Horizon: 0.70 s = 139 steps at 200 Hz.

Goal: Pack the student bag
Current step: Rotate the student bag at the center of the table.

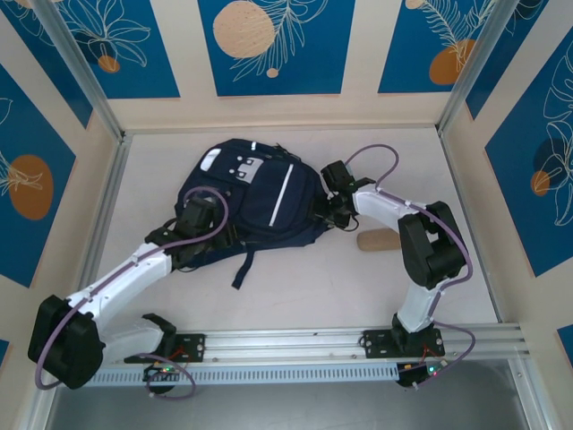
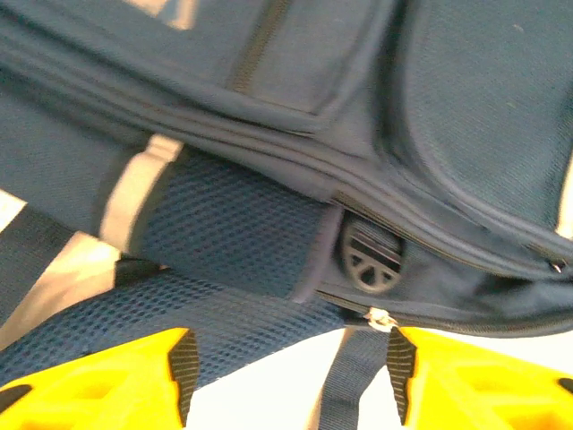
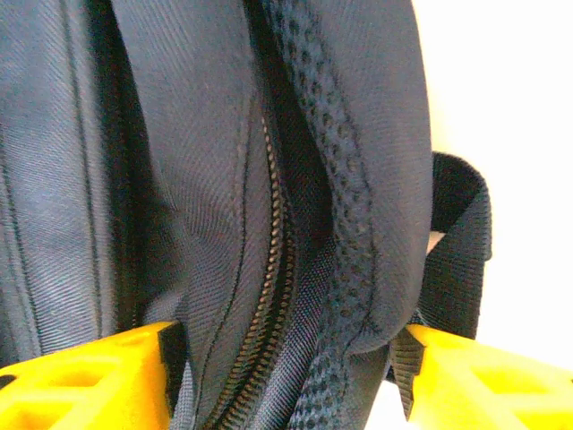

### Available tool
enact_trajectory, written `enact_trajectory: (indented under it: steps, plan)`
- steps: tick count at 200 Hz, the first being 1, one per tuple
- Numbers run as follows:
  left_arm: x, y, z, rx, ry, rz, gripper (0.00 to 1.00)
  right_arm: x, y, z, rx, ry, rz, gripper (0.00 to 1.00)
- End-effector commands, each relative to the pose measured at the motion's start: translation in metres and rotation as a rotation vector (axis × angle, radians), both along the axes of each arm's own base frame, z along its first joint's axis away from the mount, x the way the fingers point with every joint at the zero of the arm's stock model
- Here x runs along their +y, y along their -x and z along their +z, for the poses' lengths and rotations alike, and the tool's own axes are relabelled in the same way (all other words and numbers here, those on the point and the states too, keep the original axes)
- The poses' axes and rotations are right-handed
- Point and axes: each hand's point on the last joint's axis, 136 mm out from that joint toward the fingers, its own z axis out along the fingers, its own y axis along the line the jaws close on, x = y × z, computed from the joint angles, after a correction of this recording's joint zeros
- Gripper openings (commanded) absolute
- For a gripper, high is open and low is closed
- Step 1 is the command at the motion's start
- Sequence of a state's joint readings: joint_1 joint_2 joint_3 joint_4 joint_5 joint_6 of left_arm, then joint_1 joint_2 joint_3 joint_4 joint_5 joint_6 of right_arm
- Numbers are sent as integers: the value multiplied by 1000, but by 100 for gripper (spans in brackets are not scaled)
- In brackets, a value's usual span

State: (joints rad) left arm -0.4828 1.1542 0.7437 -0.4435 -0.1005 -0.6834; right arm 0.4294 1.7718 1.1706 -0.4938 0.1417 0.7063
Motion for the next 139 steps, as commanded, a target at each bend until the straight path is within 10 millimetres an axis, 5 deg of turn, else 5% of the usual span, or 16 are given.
enact_trajectory:
  steps: [1,39,85,139]
  plan:
    - [4,-5,-3,74,71,106,62,-13,-7,38,-112,61,29,68]
    - [-1,-17,-20,126,116,156,63,7,25,64,-178,46,129,71]
    - [-16,-32,-34,148,163,151,60,54,75,61,-163,-94,253,71]
    - [-54,-34,-50,211,234,1,45,95,115,48,-183,-116,405,66]
